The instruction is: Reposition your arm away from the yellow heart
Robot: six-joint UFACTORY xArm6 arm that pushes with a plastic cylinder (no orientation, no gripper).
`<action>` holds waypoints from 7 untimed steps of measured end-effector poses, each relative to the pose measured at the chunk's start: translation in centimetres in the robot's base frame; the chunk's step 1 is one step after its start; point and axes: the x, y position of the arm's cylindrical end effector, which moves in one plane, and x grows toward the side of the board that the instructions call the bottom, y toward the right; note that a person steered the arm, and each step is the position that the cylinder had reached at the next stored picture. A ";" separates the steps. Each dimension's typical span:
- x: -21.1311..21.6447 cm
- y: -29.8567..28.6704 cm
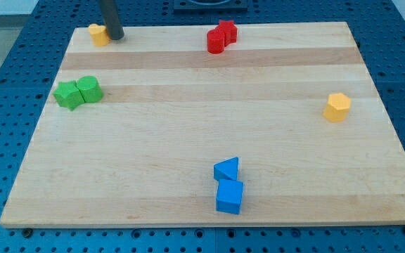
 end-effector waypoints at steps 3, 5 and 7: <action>2.4 4.1; 1.6 7.0; -2.6 14.5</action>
